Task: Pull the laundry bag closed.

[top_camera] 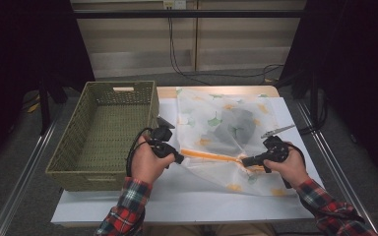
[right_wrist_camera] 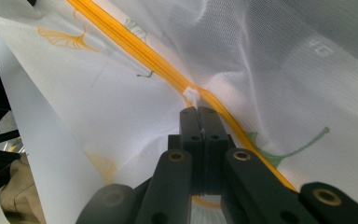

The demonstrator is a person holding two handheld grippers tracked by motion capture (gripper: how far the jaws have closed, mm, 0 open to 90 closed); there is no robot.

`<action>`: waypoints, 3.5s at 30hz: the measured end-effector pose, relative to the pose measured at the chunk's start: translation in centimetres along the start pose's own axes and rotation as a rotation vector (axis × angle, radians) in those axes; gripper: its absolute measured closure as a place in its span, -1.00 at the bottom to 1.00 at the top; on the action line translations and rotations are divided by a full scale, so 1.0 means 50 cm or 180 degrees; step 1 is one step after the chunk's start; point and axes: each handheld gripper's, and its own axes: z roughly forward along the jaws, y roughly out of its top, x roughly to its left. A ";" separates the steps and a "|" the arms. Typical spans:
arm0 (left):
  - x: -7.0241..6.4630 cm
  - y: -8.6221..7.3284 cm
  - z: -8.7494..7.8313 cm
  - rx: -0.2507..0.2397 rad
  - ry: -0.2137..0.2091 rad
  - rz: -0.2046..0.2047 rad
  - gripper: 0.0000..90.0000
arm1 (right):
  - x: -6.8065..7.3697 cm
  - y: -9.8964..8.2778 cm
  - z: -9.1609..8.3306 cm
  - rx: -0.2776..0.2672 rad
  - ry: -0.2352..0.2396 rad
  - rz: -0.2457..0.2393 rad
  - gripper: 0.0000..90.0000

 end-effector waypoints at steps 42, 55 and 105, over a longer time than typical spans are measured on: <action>0.005 0.006 -0.008 0.0010 0.0015 -0.0032 0.99 | -0.034 -0.040 -0.047 -0.0039 -0.0135 0.0146 1.00; 0.004 0.008 -0.011 -0.0008 0.0003 -0.0052 0.99 | -0.036 -0.045 -0.051 -0.0051 -0.0157 0.0159 1.00; 0.009 0.007 -0.016 0.0011 0.0040 -0.0086 0.99 | -0.063 -0.082 -0.089 -0.0048 -0.0303 0.0294 1.00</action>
